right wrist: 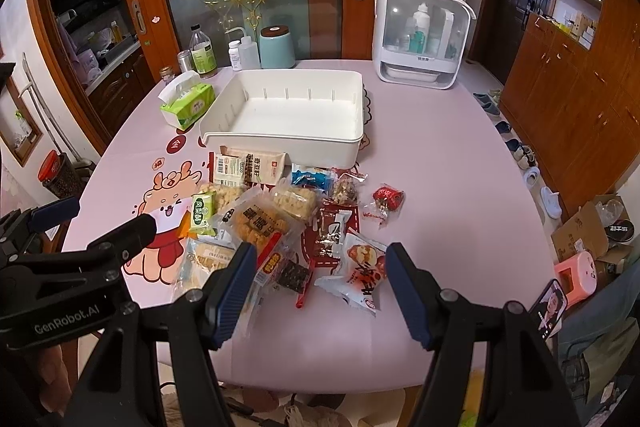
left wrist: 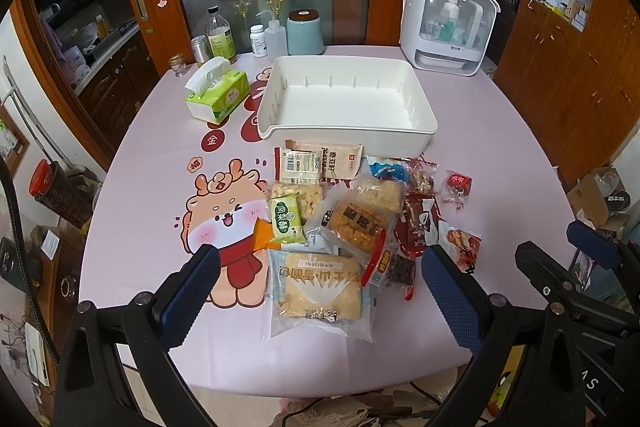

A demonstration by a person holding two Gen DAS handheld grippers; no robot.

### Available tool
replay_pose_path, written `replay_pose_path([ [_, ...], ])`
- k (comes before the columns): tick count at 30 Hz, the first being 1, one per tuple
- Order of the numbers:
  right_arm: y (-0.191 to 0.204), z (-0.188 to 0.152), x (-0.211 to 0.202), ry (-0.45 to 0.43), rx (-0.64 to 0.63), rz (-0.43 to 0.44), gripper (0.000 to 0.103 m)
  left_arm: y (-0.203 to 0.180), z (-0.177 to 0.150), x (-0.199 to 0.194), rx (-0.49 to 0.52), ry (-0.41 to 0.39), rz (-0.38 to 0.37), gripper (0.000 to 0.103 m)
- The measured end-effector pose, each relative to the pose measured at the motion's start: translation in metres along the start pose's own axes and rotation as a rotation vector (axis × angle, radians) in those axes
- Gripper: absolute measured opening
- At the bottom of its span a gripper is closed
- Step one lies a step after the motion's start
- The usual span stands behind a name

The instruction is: Organize snacks

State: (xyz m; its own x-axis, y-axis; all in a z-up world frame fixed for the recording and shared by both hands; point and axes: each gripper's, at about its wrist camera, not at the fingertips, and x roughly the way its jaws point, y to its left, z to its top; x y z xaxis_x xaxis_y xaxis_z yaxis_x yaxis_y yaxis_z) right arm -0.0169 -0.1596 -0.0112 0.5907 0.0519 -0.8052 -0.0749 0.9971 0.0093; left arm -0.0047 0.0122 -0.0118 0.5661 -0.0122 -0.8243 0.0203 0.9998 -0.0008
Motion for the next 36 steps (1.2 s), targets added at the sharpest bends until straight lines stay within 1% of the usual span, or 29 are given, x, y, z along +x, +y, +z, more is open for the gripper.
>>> replay_pose_path([
  [11, -0.004, 0.004, -0.002, 0.003, 0.001, -0.002, 0.067, -0.001, -0.001, -0.002, 0.001, 0.009, 0.000, 0.100],
  [12, 0.000, -0.002, -0.001, 0.003, 0.002, -0.002, 0.067, -0.001, -0.003, -0.002, 0.001, 0.011, -0.001, 0.100],
  [18, -0.001, -0.002, -0.006, 0.002, 0.002, -0.005, 0.067, -0.008, -0.004, -0.004, 0.004, 0.015, 0.001, 0.100],
  [20, -0.006, -0.010, 0.003, 0.002, 0.010, -0.006, 0.067, -0.011, -0.004, -0.004, 0.008, 0.014, 0.000, 0.100],
  [25, -0.018, -0.012, 0.003, 0.003, 0.020, -0.003, 0.067, -0.024, 0.003, -0.006, 0.014, 0.012, 0.002, 0.100],
  [36, -0.042, -0.007, -0.004, -0.004, -0.002, 0.023, 0.067, -0.045, 0.001, -0.010, -0.014, 0.010, 0.020, 0.100],
])
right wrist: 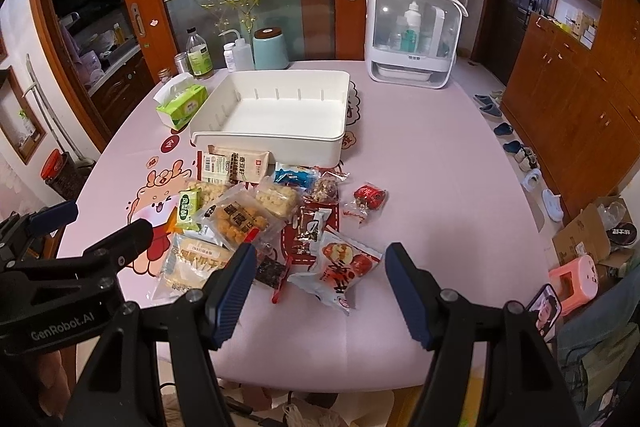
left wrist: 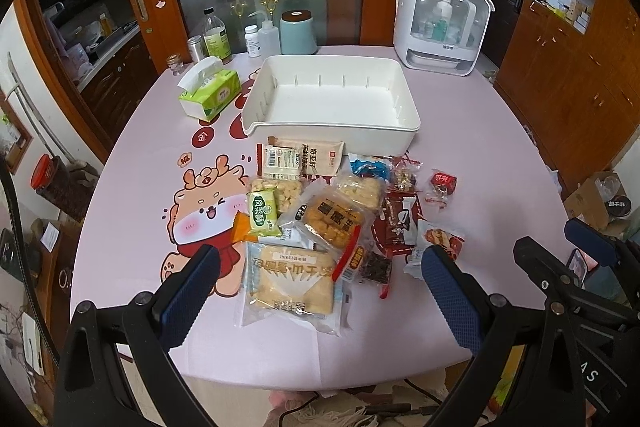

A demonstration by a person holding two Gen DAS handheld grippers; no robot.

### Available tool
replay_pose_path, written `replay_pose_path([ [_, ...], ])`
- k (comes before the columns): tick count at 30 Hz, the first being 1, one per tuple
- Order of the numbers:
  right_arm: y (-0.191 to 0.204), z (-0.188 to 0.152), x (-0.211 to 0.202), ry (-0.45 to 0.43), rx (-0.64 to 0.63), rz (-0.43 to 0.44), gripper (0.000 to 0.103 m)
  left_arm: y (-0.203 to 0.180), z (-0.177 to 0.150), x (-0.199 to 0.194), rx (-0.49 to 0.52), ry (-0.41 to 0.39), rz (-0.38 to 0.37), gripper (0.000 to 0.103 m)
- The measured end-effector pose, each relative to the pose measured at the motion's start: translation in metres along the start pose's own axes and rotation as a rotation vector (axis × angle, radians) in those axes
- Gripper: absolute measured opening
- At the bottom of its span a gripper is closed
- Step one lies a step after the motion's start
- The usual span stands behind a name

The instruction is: Organize snacks

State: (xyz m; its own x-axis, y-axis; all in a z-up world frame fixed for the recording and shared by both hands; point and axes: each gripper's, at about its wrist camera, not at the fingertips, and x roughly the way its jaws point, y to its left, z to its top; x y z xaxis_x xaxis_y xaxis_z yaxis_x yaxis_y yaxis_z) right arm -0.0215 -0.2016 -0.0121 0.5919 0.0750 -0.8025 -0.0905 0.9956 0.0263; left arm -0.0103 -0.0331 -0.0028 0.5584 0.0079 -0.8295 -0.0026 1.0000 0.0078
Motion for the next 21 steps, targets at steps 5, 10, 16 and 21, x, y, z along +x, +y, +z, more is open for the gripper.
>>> replay_pose_path([
  [5, -0.011, -0.002, -0.003, -0.005, -0.020, 0.015, 0.067, -0.010, -0.008, -0.004, -0.020, -0.006, 0.010, 0.100],
  [10, -0.017, -0.005, -0.001, 0.003, -0.033, 0.036, 0.067, -0.014, -0.015, -0.005, -0.041, 0.000, 0.014, 0.100],
  [16, -0.019, -0.007, 0.006, 0.026, -0.043, 0.068, 0.067, -0.012, -0.022, -0.003, -0.063, 0.019, 0.034, 0.100],
  [21, -0.021, -0.007, 0.022, 0.055, -0.019, 0.080, 0.067, 0.002, -0.018, 0.017, -0.086, 0.065, 0.018, 0.100],
])
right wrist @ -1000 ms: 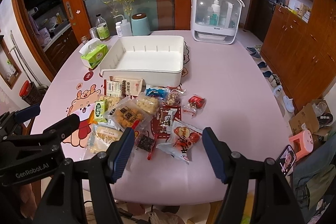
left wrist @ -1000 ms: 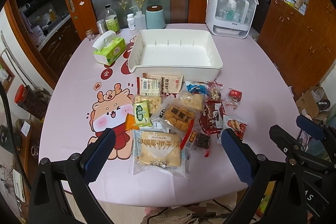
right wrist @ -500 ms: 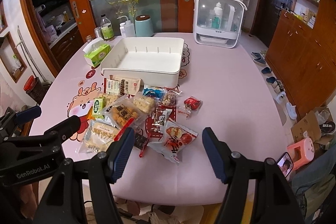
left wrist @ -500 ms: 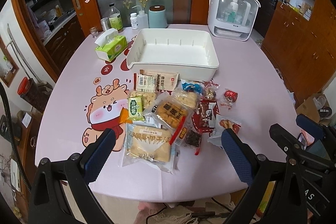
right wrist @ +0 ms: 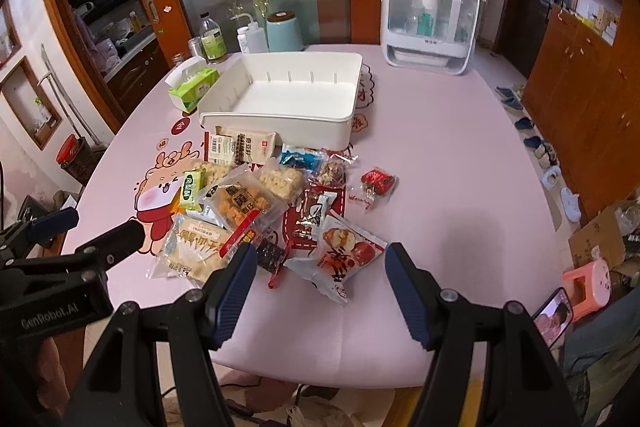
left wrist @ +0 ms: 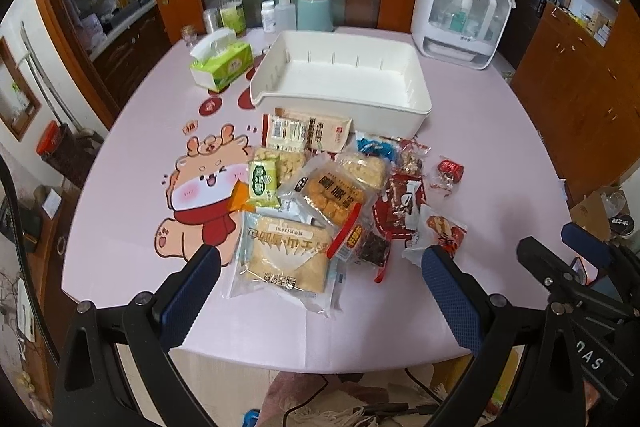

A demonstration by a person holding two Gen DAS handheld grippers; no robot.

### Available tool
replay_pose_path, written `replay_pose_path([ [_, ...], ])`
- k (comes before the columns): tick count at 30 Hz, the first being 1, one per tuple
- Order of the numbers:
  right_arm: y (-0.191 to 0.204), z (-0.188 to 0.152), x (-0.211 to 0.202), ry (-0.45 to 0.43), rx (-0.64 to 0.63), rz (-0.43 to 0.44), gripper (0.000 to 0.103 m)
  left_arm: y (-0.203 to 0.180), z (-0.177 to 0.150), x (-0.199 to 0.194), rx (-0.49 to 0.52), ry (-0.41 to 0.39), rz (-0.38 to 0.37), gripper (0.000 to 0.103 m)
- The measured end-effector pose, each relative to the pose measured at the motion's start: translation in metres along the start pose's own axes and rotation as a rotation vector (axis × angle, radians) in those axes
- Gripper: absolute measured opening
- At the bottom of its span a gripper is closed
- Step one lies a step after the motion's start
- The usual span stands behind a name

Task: Organize snacks
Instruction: 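Grasp the bagged bread loaf with left tool while right tool grasps the red apple-print bag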

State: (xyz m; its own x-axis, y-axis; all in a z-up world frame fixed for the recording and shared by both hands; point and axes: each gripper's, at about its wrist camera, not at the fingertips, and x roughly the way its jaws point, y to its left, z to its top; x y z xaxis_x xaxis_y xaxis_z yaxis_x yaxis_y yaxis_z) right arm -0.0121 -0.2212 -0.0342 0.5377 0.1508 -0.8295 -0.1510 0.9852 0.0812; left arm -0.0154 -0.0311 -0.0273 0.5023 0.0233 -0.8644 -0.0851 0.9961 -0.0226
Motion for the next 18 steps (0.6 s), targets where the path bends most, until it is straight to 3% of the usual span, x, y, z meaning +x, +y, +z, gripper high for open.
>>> replay_pose_path([
  [3, -0.003, -0.001, 0.013, 0.007, 0.016, -0.020, 0.067, 0.015, 0.001, 0.023, -0.018, 0.027, -0.022, 0.100],
  [6, -0.011, -0.004, 0.033, 0.074, 0.031, 0.001, 0.067, 0.027, -0.004, 0.052, 0.001, 0.040, -0.020, 0.100],
  [10, -0.025, -0.012, 0.064, 0.131, 0.077, 0.012, 0.067, 0.044, -0.015, 0.095, 0.042, 0.127, -0.018, 0.100],
  [15, -0.039, -0.021, 0.099, 0.201, 0.111, 0.023, 0.067, 0.081, -0.026, 0.138, -0.038, 0.237, -0.111, 0.100],
  [18, -0.049, -0.025, 0.118, 0.216, 0.139, 0.016, 0.067, 0.099, -0.032, 0.156, -0.089, 0.272, -0.125, 0.100],
])
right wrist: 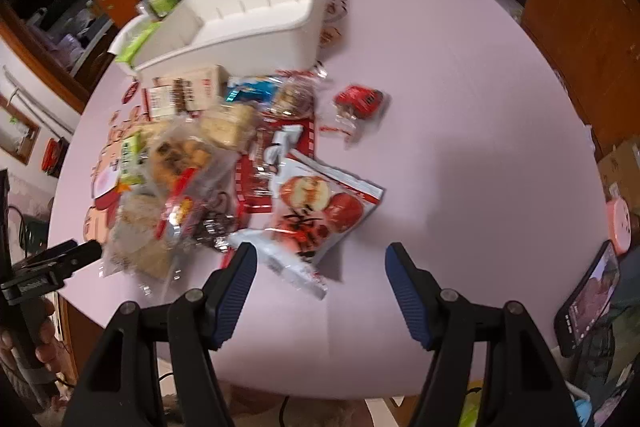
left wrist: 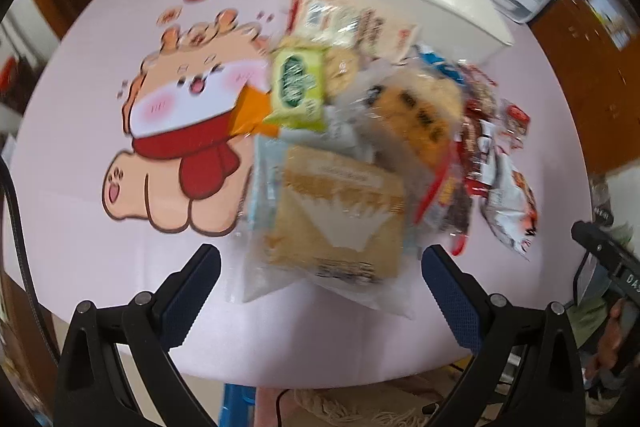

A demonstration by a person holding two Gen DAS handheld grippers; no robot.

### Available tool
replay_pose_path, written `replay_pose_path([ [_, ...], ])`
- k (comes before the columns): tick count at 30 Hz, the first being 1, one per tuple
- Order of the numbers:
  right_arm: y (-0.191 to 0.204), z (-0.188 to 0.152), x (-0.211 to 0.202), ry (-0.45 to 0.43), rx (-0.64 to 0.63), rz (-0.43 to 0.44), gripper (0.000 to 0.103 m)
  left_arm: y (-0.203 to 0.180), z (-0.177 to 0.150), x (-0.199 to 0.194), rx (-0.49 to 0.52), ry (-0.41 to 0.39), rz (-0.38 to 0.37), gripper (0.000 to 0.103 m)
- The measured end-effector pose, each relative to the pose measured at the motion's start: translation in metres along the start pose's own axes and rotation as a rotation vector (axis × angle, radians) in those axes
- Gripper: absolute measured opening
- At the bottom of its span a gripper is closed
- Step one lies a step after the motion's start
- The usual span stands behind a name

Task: Organize snacks
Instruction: 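Grasp the bagged bread loaf with left tool while right tool grasps the red apple-print bag, then lift and carry both held snacks over the white tray with both tools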

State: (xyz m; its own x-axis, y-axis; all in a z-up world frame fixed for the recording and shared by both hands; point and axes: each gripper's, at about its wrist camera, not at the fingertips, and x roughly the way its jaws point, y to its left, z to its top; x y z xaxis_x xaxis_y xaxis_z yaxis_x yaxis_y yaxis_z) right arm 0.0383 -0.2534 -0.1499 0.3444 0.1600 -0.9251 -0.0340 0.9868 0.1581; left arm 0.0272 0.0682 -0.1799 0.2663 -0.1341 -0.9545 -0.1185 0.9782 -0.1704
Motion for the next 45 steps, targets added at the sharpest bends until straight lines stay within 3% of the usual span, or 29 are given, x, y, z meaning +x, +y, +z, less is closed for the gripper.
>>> replay_pose_path([
  [7, -0.022, 0.012, 0.044, 0.082, 0.137, 0.008, 0.067, 0.031, 0.006, 0.034, -0.070, 0.079, -0.055, 0.100],
  [12, -0.021, 0.020, 0.065, 0.131, 0.216, 0.079, 0.067, 0.042, 0.010, 0.056, -0.107, 0.130, -0.091, 0.100],
  [17, -0.009, 0.026, 0.080, 0.170, 0.239, 0.117, 0.067, 0.046, 0.015, 0.075, -0.141, 0.188, -0.163, 0.100],
  [20, -0.004, 0.027, 0.085, 0.174, 0.234, 0.103, 0.072, 0.041, 0.017, 0.082, -0.123, 0.206, -0.187, 0.102],
  [25, -0.002, 0.028, 0.088, 0.216, 0.233, 0.124, 0.073, 0.022, 0.021, 0.087, -0.051, 0.217, -0.148, 0.102],
  [29, 0.007, 0.026, 0.095, 0.237, 0.209, 0.117, 0.074, -0.001, 0.022, 0.093, 0.043, 0.245, -0.048, 0.103],
  [35, 0.012, 0.019, 0.105, 0.279, 0.196, 0.108, 0.076, -0.017, 0.028, 0.099, 0.066, 0.293, -0.040, 0.102],
  [36, 0.014, 0.017, 0.105, 0.276, 0.184, 0.100, 0.076, -0.018, 0.029, 0.098, 0.069, 0.291, -0.043, 0.100],
  [38, 0.019, 0.016, 0.106, 0.276, 0.155, 0.086, 0.076, -0.021, 0.032, 0.094, 0.061, 0.274, -0.058, 0.078],
  [41, 0.027, 0.013, 0.108, 0.283, 0.090, 0.055, 0.074, -0.018, 0.038, 0.084, 0.050, 0.257, -0.104, 0.054],
  [42, 0.033, 0.012, 0.109, 0.282, 0.068, 0.038, 0.071, -0.018, 0.039, 0.082, 0.049, 0.256, -0.108, 0.053],
  [43, 0.035, 0.011, 0.108, 0.275, 0.049, 0.032, 0.060, -0.020, 0.039, 0.080, 0.050, 0.253, -0.103, 0.051],
  [45, 0.040, 0.009, 0.106, 0.262, 0.026, 0.048, 0.053, -0.024, 0.039, 0.075, 0.055, 0.234, -0.083, 0.048],
])
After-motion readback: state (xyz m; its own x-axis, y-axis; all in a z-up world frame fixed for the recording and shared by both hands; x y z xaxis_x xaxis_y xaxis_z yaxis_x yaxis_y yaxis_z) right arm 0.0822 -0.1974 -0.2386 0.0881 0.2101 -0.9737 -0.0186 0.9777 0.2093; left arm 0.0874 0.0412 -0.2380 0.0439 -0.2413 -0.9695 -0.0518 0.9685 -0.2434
